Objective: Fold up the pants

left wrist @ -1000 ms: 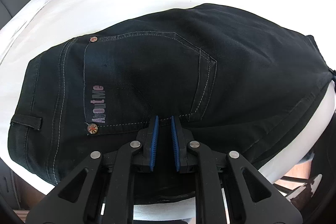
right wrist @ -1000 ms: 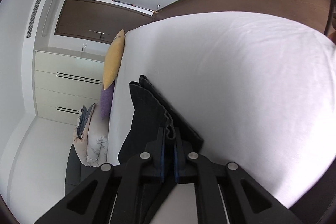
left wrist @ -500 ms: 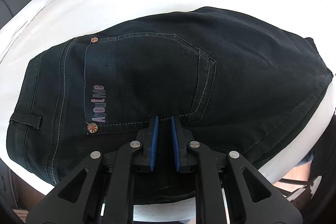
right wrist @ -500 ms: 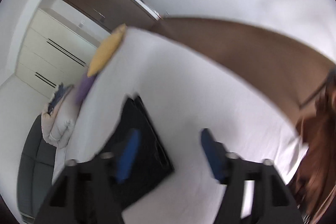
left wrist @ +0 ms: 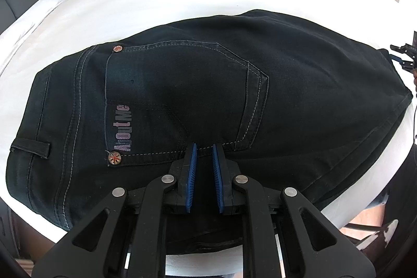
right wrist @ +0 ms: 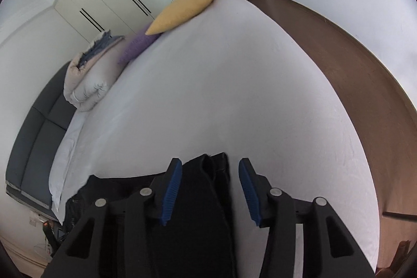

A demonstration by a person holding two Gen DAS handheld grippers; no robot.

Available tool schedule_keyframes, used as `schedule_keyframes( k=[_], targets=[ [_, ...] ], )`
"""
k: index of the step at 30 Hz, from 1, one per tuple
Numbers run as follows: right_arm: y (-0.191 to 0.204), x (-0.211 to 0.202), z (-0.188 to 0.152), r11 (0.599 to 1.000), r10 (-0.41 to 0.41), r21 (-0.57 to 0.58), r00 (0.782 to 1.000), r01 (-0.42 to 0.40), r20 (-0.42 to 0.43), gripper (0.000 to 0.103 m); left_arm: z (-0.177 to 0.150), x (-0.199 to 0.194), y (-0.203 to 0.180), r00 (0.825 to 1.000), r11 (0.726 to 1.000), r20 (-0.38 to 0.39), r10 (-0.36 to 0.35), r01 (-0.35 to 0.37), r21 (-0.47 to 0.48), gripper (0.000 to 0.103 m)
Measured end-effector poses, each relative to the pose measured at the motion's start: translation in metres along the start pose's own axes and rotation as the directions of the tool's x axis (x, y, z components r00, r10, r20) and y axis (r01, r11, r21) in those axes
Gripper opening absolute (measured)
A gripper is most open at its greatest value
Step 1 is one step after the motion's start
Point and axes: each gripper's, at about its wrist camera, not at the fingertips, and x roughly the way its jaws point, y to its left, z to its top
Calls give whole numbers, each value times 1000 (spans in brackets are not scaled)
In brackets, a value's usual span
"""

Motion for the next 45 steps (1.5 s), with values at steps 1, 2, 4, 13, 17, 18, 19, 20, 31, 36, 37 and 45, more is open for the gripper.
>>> schedule_keyframes(
  k=[1,2,4,13,17,18,19,20,31,36,37,45],
  targets=[
    [0,6,2,1000,4,-3,1000,-4,-17,50,0,0,1,1000,1000,0,1,-1,-1,12],
    [0,11,2,1000,-4,-11,999,3,-34,50,1,0,1,1000,1000,0,2,-2,-1,12],
    [1,14,2,1000,16,-25,999,-17,-45,50,1,1,0,1000,1000,1,4,-4,-1,12],
    [9,25,0,995,-14,-101,998,7,-69,21,2,3,-4,1000,1000,0,11,-11,2,12],
    [16,26,0,984,-87,-159,995,78,-53,4,0,4,-6,1000,1000,2,15,-15,3,12],
    [18,24,-1,982,-98,-165,994,90,-42,3,0,4,-6,1000,1000,3,16,-16,3,12],
    [21,23,-1,979,-112,-176,993,105,-29,3,0,4,-6,1000,1000,3,16,-16,3,12],
    [25,23,-3,975,-122,-192,992,116,-20,3,-1,4,-5,1000,1000,4,16,-16,2,12],
    [23,20,-2,966,-202,-151,977,209,63,1,-10,-1,-1,999,999,36,9,-8,-32,13],
    [3,29,-10,971,-232,-42,970,235,67,0,-15,-4,1,998,997,64,18,-14,-72,13],
    [2,29,-10,972,-231,-24,970,234,69,0,-16,-4,2,998,997,66,18,-13,-73,13],
    [-8,-6,-11,936,-342,124,935,330,92,12,-22,-10,9,996,996,86,-1,8,-85,13]
  ],
)
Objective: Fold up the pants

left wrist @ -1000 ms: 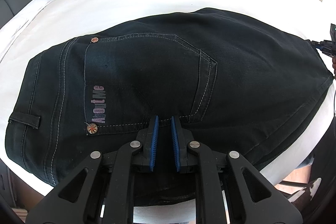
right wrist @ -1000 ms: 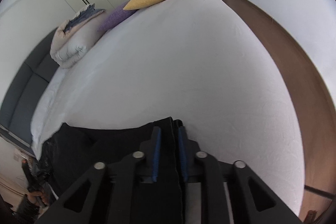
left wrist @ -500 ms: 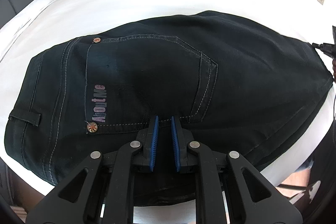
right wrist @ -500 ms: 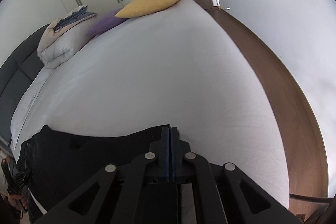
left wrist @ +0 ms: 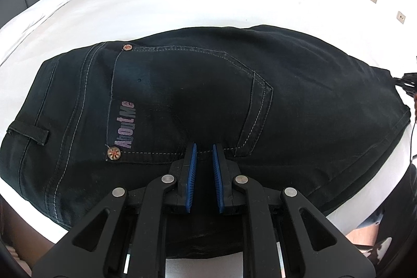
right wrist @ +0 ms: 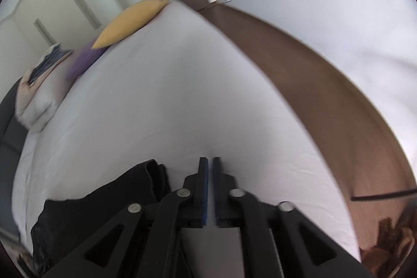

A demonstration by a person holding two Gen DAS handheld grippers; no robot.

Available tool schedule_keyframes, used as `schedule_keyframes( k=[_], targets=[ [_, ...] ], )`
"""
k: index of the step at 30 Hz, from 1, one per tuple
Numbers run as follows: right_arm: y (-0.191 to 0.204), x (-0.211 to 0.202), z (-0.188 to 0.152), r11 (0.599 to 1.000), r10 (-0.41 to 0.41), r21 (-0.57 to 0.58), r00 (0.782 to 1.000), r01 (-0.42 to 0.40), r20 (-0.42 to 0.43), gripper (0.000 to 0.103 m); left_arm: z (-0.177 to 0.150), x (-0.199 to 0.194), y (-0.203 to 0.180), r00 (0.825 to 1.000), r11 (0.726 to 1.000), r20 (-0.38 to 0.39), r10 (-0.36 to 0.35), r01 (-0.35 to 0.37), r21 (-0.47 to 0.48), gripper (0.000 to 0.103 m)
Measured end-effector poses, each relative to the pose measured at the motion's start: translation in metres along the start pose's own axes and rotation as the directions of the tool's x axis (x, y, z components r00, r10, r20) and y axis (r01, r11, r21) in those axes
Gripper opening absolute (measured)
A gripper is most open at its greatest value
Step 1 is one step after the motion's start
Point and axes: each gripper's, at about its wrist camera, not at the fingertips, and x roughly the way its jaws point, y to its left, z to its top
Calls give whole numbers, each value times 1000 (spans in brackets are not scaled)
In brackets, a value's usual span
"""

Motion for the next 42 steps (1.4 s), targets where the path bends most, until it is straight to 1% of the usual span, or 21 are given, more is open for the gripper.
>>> schedule_keyframes(
  k=[1,4,7,8,10,12,13,15,18,19,20,21,22,24,26,28,29,30,32,35,42],
  targets=[
    [6,-13,-4,1000,8,-9,1000,-8,16,12,1,0,-1,1000,1000,2,2,-2,0,13],
    [47,-51,-38,977,190,-98,982,-189,5,12,-2,-2,-1,1000,1000,9,8,-8,-8,13],
    [99,-62,-94,912,361,-160,924,-378,-127,12,-3,-4,0,1000,1000,9,11,-11,-12,13],
    [116,-59,-117,883,412,-160,892,-441,-185,12,-4,-6,0,1000,1000,6,13,-13,-7,13],
    [133,-44,-146,866,431,-147,863,-478,-262,14,-4,-6,-3,1000,1000,-2,16,-16,3,13],
    [131,-23,-166,890,390,-118,870,-440,-303,14,-6,-10,-2,1000,1000,-6,10,-10,17,13],
    [122,-14,-172,907,368,-90,877,-412,-308,0,-8,-12,-1,1000,1000,-6,3,-3,23,13],
    [96,-9,-173,913,390,-10,882,-407,-264,0,-12,-17,3,1000,1000,-1,-13,13,17,13],
    [60,-35,-173,944,329,59,929,-324,-170,0,-17,-21,8,999,999,14,-34,34,-10,13],
    [54,-44,-173,949,315,67,937,-308,-149,6,-17,-21,8,999,999,16,-33,33,-16,13],
    [51,-57,-176,941,337,84,933,-328,-126,15,-17,-21,8,999,999,17,-29,30,-18,13],
    [52,-65,-180,927,372,102,921,-362,-113,44,-18,-22,7,1000,1000,17,-24,24,-20,13],
    [56,-76,-186,902,425,128,901,-412,-93,65,-18,-22,7,1000,1000,18,-20,21,-18,13],
    [73,-82,-198,840,535,161,839,-517,-97,67,-20,-24,7,1000,1000,17,-22,22,-17,13],
    [101,-73,-212,756,650,231,743,-613,-157,67,-18,-24,7,1000,999,15,-27,27,-19,13],
    [124,-56,-226,712,699,299,681,-635,-219,64,-18,-25,9,999,999,16,-32,33,-22,13],
    [136,-46,-234,686,726,340,641,-644,-250,62,-18,-26,9,999,999,18,-36,37,-25,13],
    [147,-38,-243,675,736,370,615,-638,-281,59,-19,-26,11,999,999,19,-41,41,-28,13],
    [164,-26,-259,687,727,391,596,-613,-342,58,-17,-26,13,999,998,21,-48,48,-33,13],
    [183,-15,-267,674,738,442,570,-593,-361,58,-16,-22,17,998,998,23,-55,56,-40,13],
    [181,2,-268,679,732,471,564,-562,-382,55,-17,-21,22,998,997,28,-60,61,-43,13]
  ],
)
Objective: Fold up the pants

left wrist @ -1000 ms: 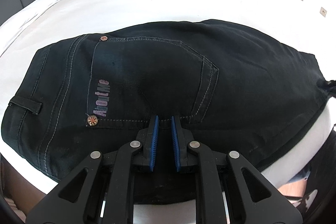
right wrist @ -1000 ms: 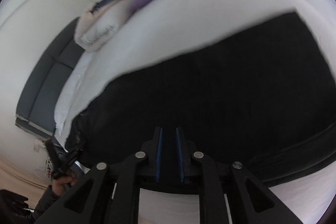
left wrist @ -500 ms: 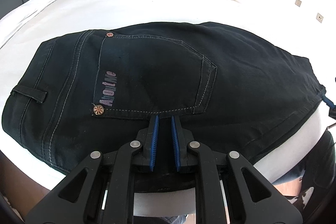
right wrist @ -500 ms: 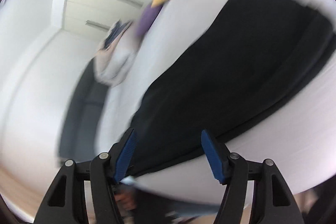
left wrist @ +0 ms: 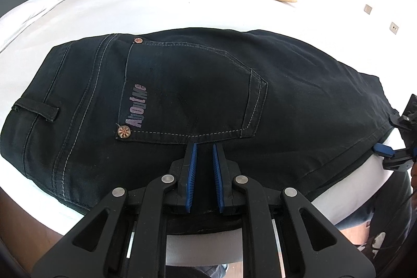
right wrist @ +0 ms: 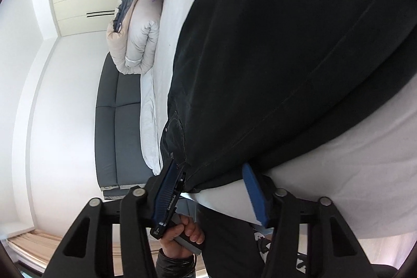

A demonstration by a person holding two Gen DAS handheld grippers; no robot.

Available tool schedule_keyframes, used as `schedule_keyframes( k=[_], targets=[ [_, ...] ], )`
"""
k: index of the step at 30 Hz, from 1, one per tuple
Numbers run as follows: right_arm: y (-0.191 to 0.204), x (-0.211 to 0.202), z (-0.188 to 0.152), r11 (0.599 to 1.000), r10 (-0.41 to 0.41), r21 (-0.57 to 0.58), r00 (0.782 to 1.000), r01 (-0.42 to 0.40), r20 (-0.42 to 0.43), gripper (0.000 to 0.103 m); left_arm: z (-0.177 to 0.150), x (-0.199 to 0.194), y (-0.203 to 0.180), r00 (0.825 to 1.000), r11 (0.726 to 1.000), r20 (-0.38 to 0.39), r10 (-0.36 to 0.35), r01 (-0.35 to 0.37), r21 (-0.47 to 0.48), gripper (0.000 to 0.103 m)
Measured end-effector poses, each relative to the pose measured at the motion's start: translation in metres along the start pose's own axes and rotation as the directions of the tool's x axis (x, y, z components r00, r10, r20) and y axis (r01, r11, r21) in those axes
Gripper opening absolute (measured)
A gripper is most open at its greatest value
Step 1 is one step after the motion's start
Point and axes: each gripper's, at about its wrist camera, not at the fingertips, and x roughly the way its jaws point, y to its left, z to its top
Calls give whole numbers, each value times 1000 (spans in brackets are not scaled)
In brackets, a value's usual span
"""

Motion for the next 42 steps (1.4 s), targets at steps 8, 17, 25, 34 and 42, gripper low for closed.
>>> schedule_keyframes(
  k=[8,17,25,34,42],
  targets=[
    [-5,13,13,999,-32,24,999,33,-21,8,-1,1,-5,1000,1000,-6,8,-8,11,13],
    [-18,3,-5,998,-65,-21,998,65,10,0,3,-3,-12,1000,999,-23,8,-7,45,13],
    [-18,-43,10,1000,6,-23,988,-2,156,36,25,-14,-60,999,996,35,10,-13,89,13],
    [-77,-126,27,988,6,145,938,-60,346,0,34,38,-122,999,985,-33,-27,32,171,13],
    [-74,-147,24,994,15,92,930,-52,368,8,38,37,-116,998,989,-34,-47,51,136,13]
  ],
)
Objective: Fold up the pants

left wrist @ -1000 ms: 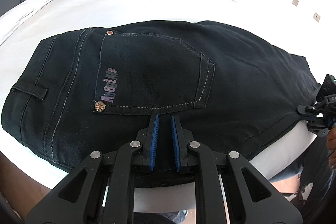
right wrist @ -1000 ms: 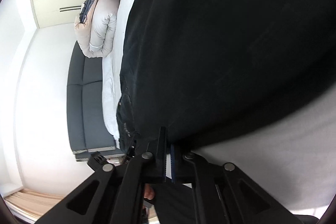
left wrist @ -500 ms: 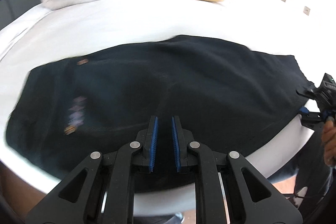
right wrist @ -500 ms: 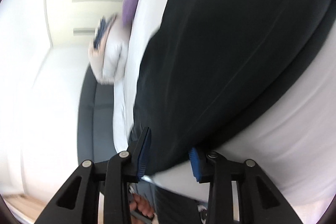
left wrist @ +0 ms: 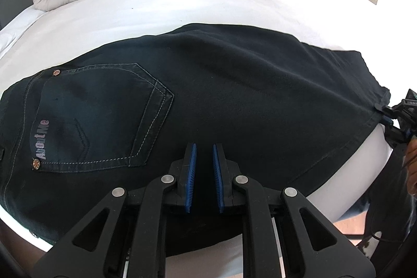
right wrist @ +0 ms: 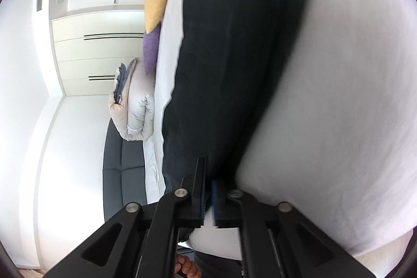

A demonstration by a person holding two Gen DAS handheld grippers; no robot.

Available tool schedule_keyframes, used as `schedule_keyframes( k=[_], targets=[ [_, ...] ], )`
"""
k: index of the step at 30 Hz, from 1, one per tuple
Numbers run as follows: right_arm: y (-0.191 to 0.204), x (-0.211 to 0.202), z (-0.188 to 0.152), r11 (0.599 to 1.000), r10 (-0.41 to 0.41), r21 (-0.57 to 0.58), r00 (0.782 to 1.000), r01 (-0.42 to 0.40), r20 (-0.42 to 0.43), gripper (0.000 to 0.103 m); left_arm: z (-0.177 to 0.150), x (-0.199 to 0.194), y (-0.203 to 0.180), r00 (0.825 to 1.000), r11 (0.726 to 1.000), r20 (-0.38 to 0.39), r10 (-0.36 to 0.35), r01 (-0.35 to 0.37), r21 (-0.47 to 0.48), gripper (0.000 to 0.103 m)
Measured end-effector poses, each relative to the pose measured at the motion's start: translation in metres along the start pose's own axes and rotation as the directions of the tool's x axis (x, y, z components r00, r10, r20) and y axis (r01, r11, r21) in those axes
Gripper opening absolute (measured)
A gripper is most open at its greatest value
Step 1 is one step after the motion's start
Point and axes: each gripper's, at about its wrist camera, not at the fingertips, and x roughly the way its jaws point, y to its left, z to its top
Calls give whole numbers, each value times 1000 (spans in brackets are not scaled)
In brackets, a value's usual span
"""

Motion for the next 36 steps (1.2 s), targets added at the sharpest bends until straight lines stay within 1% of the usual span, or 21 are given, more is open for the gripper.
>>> schedule_keyframes(
  k=[1,3,5,7,9,14,16,18,19,20,21,22,23,24,26,28,29,31,33,35,36],
  targets=[
    [1,-4,3,1000,5,-1,1000,-5,18,17,3,-1,-2,1000,1000,1,-1,1,-4,13],
    [1,-22,16,1000,18,7,996,-18,82,24,-3,-1,-2,1000,1000,0,-15,15,5,13],
    [-5,-42,31,999,15,29,988,-19,154,24,-4,1,-6,1000,1000,-10,1,0,26,13],
    [-14,-58,40,998,-2,55,980,-9,197,4,-6,3,-5,1000,1000,-13,-3,3,19,13],
    [-28,-72,45,996,-2,91,976,-19,219,0,-8,2,-1,1000,1000,-9,-26,26,-3,13],
    [-41,-100,42,992,18,112,959,-51,283,0,-14,0,9,998,998,2,-58,58,-28,13],
    [-35,-121,43,995,-44,100,939,10,340,12,-15,-3,9,998,998,5,-57,58,-37,13],
    [-17,-141,42,994,-106,61,897,88,430,25,-11,-8,6,999,998,5,-44,44,-42,13],
    [-6,-148,41,993,-112,29,883,111,456,25,-7,-11,4,999,998,10,-41,41,-39,13],
    [10,-149,42,992,-100,-24,883,125,459,25,-2,-14,1,999,998,21,-47,47,-33,13],
    [25,-142,42,988,-85,-82,898,133,431,25,4,-17,1,998,998,30,-54,55,-27,13],
    [45,-122,41,980,-71,-150,930,133,361,24,10,-17,1,998,998,31,-59,60,-21,13],
    [58,-106,39,973,-62,-192,952,124,301,22,17,-16,-1,998,998,32,-59,60,-14,13],
    [74,-78,31,963,-54,-245,975,108,216,15,26,-14,-4,998,998,36,-55,55,1,13],
    [105,-7,7,931,-85,-356,996,87,22,10,41,-9,-9,998,998,31,-49,48,33,13],
    [119,52,-17,913,-122,-404,984,60,-128,10,58,3,-16,999,996,-4,-36,36,81,13],
    [123,89,-28,911,-138,-409,968,42,-208,10,64,10,-20,999,994,-21,-32,34,100,13],
    [122,142,-40,905,-214,-417,938,85,-272,10,76,27,-23,998,991,-57,-28,35,131,13],
    [115,180,-54,917,-209,-395,908,53,-363,9,85,46,-24,995,990,-100,-23,37,137,13],
    [104,204,-47,896,-298,-419,896,144,-329,9,88,67,-23,991,989,-136,-13,33,145,13],
    [98,207,-40,904,-289,-401,902,147,-322,0,88,72,-22,991,989,-136,-15,35,142,13]
  ],
)
